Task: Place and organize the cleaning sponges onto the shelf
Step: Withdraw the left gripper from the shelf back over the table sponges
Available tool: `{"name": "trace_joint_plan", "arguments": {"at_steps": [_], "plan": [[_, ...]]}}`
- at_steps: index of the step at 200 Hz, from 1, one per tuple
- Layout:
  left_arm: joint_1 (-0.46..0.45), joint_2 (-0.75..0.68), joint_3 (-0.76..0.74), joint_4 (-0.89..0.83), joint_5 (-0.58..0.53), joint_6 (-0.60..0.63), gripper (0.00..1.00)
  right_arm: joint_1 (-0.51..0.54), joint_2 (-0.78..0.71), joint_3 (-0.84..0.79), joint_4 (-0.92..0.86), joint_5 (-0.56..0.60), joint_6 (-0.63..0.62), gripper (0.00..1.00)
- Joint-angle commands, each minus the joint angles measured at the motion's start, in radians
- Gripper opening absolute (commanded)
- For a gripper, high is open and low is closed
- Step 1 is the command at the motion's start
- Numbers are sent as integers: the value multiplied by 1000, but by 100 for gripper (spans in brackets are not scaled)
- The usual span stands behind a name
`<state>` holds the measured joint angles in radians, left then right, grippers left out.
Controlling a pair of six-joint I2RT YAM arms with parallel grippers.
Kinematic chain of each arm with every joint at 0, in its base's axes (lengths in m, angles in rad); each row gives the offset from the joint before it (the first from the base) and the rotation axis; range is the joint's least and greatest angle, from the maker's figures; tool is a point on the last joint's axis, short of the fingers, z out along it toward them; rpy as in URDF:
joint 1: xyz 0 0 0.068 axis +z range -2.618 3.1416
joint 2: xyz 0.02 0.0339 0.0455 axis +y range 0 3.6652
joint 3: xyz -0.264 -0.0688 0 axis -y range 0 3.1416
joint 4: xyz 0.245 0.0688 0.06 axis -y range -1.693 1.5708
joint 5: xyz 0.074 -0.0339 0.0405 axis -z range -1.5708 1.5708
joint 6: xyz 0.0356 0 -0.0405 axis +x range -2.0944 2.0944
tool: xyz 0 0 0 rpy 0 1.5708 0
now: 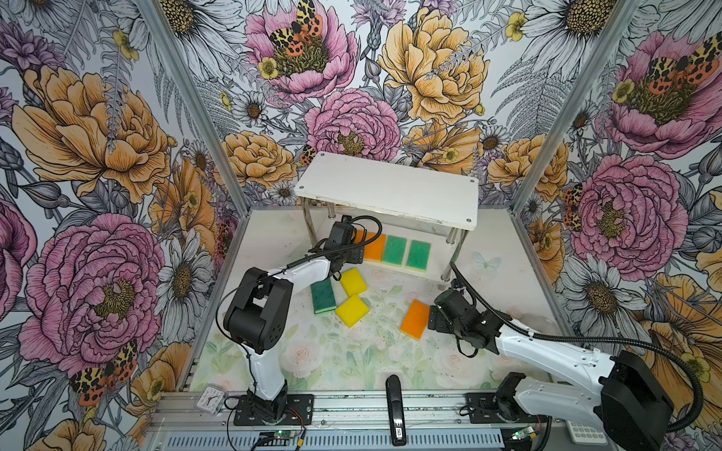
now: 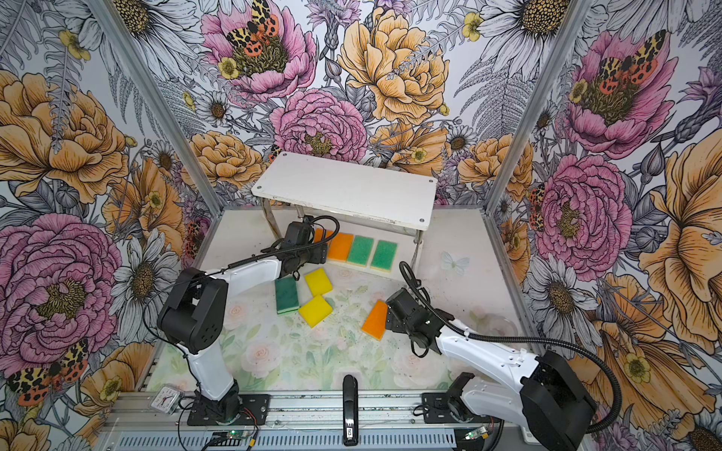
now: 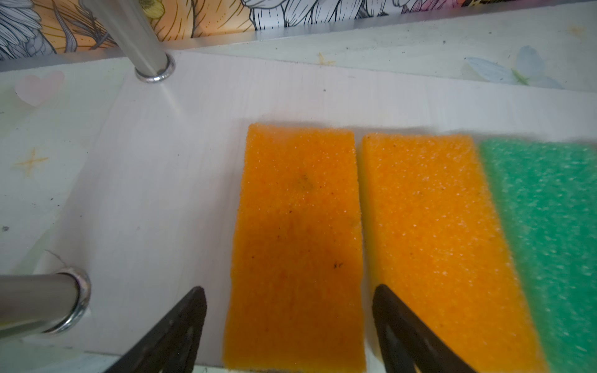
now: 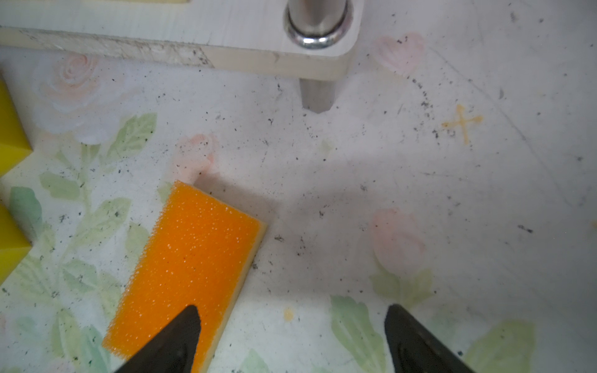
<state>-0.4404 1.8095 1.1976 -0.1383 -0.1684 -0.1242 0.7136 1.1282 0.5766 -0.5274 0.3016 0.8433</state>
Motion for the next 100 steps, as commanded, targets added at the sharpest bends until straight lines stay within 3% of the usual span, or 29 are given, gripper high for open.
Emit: {"name": "trace_joint_plan", "arguments": {"at_steps": [1,68,88,100], "plan": [[-8,-70,-16,10,-27,-9,83,-5,5,1,3,2,-13,92],[-42,-157,-68,-34,-34,-13,85,-6,-5,-3,2,-2,-12,92],[-82,-198,-107,-58,-34,-33,87,-5,-9,-3,3,-9,-14,92],[-130,-226,-133,-74,-93,-41,91,-5,-11,0,3,-15,-24,92]]}}
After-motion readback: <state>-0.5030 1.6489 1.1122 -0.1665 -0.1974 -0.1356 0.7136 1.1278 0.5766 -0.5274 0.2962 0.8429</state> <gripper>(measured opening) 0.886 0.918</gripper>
